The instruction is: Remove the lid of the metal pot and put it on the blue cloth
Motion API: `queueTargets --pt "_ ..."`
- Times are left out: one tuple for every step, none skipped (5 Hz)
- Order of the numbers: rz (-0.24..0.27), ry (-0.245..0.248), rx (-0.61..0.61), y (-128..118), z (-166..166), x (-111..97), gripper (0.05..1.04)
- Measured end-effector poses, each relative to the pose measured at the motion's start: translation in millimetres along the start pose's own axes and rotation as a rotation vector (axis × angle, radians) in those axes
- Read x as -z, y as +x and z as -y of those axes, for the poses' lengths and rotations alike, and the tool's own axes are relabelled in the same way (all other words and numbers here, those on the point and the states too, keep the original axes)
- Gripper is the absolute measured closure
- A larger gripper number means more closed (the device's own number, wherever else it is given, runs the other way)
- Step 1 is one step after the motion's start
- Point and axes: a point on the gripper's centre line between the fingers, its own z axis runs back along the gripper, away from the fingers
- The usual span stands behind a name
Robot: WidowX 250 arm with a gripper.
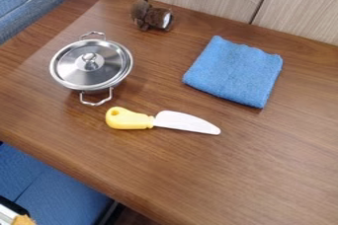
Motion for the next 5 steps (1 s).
queueTargets --pt "-0.045 -0.01 -0.001 -6 1 16 0.084" --pt "-0.079 -0.018 0.0 -14 4 26 0.084" --pt "-0.106 -0.014 0.019 -32 10 28 0.084" --pt "-0.106 -0.004 0.035 -48 14 18 0.084" --pt "-0.137 0.001 0.057 -73 17 13 0.084"
